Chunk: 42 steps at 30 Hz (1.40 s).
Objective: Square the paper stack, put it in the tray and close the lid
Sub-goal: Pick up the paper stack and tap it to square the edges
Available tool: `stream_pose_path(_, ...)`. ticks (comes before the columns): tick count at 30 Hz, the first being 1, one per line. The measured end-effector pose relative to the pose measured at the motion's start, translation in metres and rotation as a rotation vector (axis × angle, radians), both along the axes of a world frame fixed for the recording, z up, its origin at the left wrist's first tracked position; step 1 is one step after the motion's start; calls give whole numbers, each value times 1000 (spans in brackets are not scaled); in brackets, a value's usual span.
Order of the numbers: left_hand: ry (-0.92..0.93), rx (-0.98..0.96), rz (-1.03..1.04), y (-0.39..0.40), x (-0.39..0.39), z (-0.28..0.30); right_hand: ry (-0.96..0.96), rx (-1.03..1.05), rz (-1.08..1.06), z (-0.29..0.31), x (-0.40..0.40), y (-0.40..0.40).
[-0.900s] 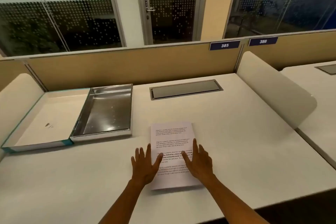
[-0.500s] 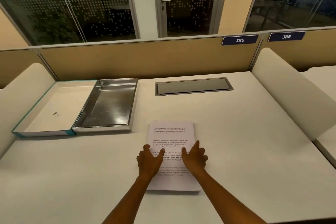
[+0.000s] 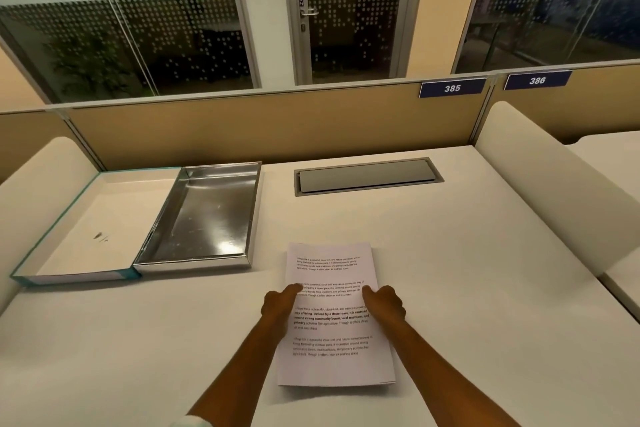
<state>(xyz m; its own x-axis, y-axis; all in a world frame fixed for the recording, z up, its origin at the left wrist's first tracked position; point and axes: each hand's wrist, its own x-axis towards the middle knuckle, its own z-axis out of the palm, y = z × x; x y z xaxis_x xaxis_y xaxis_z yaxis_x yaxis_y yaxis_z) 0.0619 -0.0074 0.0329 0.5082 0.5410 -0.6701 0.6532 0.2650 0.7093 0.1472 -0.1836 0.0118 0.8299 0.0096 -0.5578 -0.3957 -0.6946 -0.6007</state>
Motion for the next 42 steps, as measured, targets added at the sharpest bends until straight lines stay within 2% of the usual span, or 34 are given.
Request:
stream_pose_path(2,-4,18,-33,-3,1,-1,33,7,-12,-1,4,1)
stream_pose_path(6,59,196,-128,2,1,-24,88,-20,-63,3,5,4)
stream_pose_path(9,44,249,-153,8,2,-36,70,-68,-84,6,0,13)
stream_pose_path(16,-46,235,-187,10,-5,-10,22,131,-203,6,-4,20)
stream_pose_path(20,-42,185,-169,22,-6,-12,-12,230,-213,5,-3,13)
stream_pose_path(26,-15,-71,-48,38,-4,-16,-44,175,-173,1,1,1)
stream_pose_path(31,-11,-82,-40,38,1,-17,-27,221,-198,2,11,-4)
stream_pose_path(34,-101,-71,1,34,6,-7,-74,287,-214,9,19,-2)
stream_pose_path(38,-361,-17,17,34,16,15,-239,399,-252,36,29,3)
stream_pose_path(42,-596,153,-22,33,20,37,-434,542,-184,64,26,4)
